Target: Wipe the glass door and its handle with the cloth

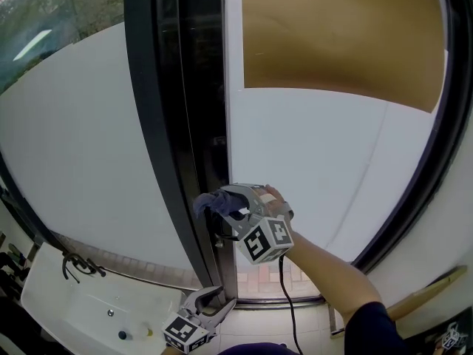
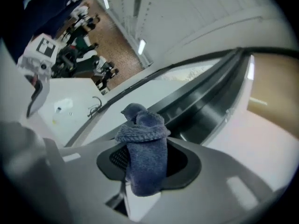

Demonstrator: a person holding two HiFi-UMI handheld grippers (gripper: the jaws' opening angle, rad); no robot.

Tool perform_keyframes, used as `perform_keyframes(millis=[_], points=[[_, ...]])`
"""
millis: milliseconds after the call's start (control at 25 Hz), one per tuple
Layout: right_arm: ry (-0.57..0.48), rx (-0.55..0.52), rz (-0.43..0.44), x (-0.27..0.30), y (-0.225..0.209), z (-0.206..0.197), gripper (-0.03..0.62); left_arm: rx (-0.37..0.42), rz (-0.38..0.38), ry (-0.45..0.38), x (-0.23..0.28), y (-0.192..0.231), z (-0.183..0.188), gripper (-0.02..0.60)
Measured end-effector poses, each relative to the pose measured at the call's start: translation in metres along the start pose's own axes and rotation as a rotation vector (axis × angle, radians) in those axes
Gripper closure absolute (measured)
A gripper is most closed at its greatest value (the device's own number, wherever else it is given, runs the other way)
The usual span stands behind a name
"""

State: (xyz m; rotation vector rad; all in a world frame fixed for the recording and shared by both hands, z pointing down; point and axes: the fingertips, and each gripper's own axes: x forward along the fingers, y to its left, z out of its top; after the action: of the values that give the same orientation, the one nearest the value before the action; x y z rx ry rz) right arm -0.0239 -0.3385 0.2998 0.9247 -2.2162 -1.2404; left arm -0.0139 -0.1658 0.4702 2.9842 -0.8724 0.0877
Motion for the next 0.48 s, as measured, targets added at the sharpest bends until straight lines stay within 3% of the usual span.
perform_keyframes(millis=[120, 200, 360, 480], points=[[0.038, -0.305, -0.006, 0.026, 0.005, 0.000, 0.445, -0.009, 0.014, 0.009, -0.003, -0.001, -0.002, 0.423], [0.045, -0.439, -0.011, 0.039, 0.009, -0.002, 0.445, -0.020, 0.029, 0.008, -0.006, -0.002, -0.001, 0.423], [0.059, -0.568, 0.004, 0.064, 0.013, -0.010, 0.447, -0.034, 0.047, 0.012, -0.010, -0.003, -0.004, 0.423], [0.075, -0.577, 0.029, 0.070, 0.014, -0.023, 0.448, -0.040, 0.048, 0.010, -0.009, -0.006, -0.005, 0.423]])
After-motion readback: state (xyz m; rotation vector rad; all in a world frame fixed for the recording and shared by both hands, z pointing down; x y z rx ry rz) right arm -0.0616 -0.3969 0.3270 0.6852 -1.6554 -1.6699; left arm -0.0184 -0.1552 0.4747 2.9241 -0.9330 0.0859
